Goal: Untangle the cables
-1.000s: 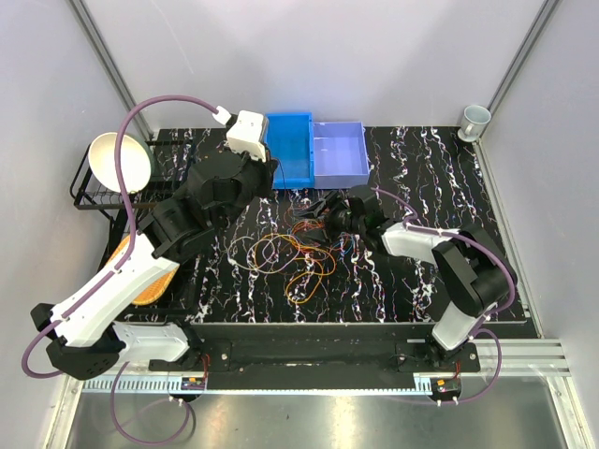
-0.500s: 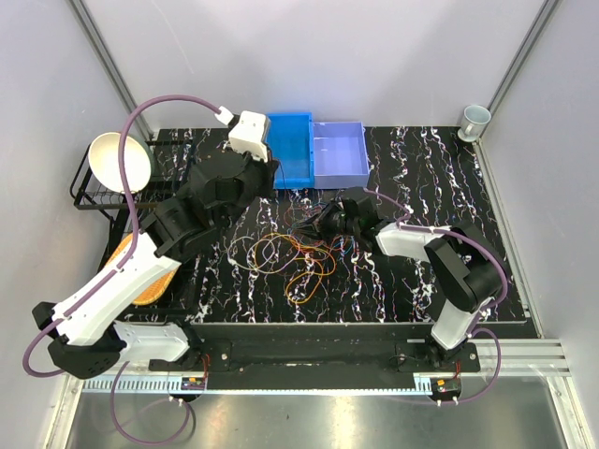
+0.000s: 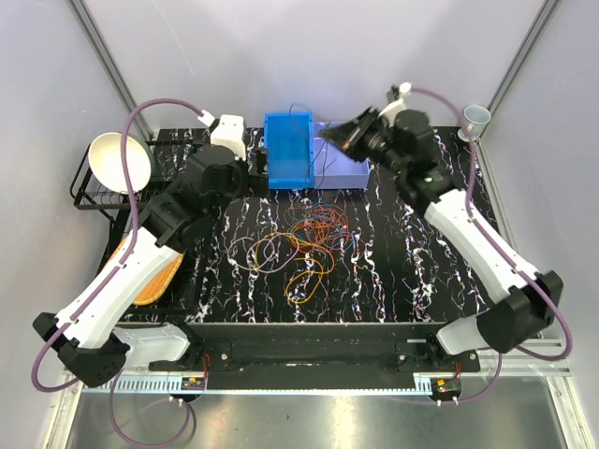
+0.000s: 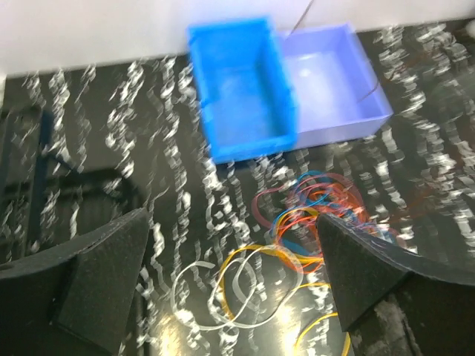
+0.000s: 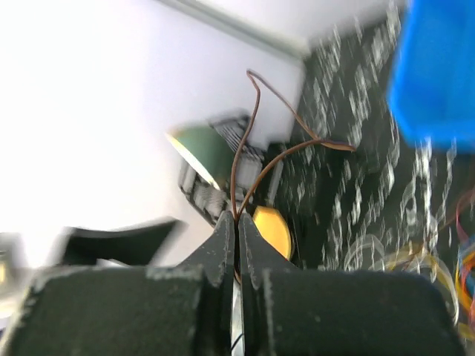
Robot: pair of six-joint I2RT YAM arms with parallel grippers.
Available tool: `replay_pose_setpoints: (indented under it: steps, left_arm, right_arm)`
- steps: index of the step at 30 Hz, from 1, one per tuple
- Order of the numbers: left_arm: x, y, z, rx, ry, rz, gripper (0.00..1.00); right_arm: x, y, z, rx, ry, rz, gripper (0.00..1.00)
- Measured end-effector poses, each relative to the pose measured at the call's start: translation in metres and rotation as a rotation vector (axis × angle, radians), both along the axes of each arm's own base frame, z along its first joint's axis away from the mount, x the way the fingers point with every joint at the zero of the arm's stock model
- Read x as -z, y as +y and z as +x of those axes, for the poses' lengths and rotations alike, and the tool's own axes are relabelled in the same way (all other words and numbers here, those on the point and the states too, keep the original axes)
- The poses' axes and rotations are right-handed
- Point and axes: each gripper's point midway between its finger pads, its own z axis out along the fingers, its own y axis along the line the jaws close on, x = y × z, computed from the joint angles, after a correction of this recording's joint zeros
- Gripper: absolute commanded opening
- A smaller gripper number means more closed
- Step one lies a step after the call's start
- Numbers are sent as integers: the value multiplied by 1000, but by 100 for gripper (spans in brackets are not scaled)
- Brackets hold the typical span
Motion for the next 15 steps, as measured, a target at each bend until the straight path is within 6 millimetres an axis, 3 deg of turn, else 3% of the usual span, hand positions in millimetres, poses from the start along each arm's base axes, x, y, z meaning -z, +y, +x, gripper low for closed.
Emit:
replay_pose_setpoints:
  steps: [1,4,10,15]
  left_arm:
    - [7,3,0,-7,14,8,99]
    - [25,3,1,-9,42,26,99]
    - [69,16,12,-71,121,50,99]
    - [75,22,19,-111,133,54,99]
  right_arm:
    - [-22,-8,0,18,-61,0,0]
    - [-57,-19,-2,39,-172,-26,0]
    - [-59,-24,11,51,-228,-150,0]
    - [-68,-33,30,86,-273,-232,0]
